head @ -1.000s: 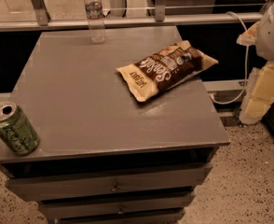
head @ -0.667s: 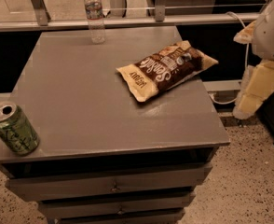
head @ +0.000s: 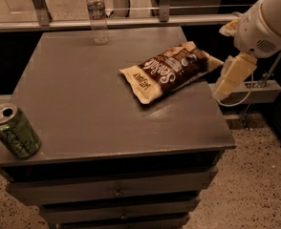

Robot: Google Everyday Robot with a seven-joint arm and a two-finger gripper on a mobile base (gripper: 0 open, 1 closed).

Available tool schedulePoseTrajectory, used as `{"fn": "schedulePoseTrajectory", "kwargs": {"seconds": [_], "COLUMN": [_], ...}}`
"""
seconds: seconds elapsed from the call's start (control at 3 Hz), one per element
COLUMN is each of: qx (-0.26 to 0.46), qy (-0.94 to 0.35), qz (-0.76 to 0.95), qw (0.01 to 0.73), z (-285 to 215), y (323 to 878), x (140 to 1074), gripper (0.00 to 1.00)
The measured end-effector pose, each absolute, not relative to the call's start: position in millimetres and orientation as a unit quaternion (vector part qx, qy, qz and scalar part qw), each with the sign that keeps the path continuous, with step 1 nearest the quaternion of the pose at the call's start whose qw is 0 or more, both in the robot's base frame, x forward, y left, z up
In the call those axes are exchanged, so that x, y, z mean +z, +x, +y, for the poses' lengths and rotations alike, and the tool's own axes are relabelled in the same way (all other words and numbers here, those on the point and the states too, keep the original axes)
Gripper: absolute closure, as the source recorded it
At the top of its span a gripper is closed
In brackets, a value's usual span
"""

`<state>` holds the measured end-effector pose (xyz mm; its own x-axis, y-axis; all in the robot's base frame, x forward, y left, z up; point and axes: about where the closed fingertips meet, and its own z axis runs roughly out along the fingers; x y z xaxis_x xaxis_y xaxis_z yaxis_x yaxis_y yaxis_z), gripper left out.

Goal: Move brown chip bag near water bottle

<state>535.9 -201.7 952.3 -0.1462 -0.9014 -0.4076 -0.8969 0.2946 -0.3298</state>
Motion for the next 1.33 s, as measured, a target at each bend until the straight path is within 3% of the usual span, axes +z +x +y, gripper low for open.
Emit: {"fn": "schedulePoseTrajectory", "kwargs": {"seconds": [0.67, 1.33], "qx": [0.034, 0.083], "qy": [-0.575, -0.550], "qz": [0.740, 0.741], "qw": [0.347, 0.377], "z": [-198, -182], "y": [603, 659], "x": [928, 894], "gripper": [0.00, 0.00]}}
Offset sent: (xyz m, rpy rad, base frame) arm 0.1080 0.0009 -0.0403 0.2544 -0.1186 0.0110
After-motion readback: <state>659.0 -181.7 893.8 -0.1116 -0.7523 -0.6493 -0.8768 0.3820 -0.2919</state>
